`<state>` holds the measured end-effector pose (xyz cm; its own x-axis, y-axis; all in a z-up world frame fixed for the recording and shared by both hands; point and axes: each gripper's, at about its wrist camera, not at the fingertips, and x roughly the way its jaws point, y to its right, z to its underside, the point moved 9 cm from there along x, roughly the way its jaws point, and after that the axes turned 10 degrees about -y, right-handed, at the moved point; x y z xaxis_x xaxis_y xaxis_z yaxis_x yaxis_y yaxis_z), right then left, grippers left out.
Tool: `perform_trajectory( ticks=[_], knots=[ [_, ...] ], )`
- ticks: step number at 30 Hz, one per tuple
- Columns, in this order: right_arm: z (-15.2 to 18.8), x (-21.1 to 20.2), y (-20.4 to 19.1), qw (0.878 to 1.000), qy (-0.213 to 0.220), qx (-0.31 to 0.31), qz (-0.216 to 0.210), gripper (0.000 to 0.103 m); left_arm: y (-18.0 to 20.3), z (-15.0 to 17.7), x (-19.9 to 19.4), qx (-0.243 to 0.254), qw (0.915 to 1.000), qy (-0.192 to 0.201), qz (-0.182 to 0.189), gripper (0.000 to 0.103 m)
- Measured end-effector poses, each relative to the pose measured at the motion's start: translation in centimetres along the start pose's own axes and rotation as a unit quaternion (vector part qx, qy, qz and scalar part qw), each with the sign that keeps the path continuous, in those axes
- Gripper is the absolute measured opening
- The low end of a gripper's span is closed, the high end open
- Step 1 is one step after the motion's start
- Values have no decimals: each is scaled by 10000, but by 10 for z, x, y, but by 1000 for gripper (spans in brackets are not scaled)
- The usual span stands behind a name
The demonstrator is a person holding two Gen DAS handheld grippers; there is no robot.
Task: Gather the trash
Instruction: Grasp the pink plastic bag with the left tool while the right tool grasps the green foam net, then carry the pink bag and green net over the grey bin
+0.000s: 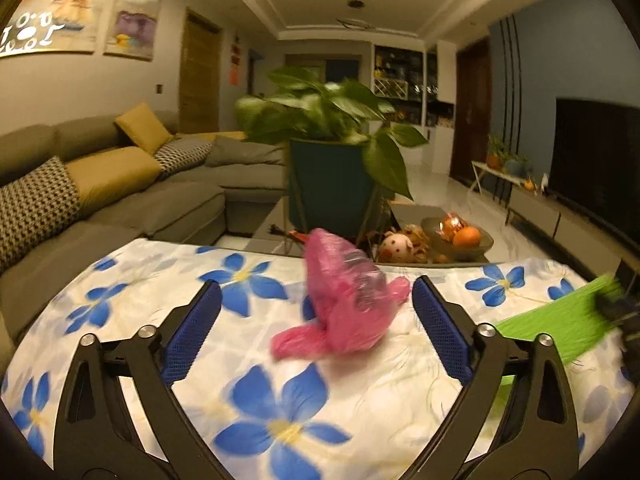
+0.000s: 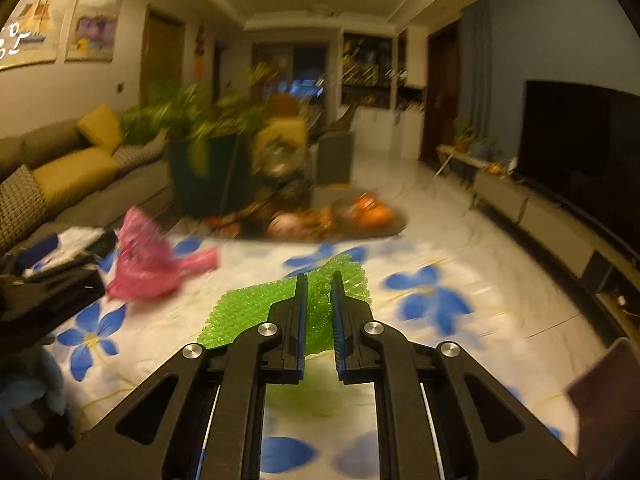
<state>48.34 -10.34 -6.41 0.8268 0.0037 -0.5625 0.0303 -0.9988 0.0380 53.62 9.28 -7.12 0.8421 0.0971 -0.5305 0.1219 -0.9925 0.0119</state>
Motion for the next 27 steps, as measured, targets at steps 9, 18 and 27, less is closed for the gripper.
perform_trajectory(
  ticks=[9,18,27],
  knots=[
    [11,-2,22,9990,100,363,-255,12,16,13,53,-45,9950,-847,533,23],
    [16,-5,13,9989,197,319,-290,12,23,13,43,202,9972,-569,432,2],
    [16,-13,8,9989,355,178,-230,12,15,11,14,16,9991,-339,263,1]
  ],
)
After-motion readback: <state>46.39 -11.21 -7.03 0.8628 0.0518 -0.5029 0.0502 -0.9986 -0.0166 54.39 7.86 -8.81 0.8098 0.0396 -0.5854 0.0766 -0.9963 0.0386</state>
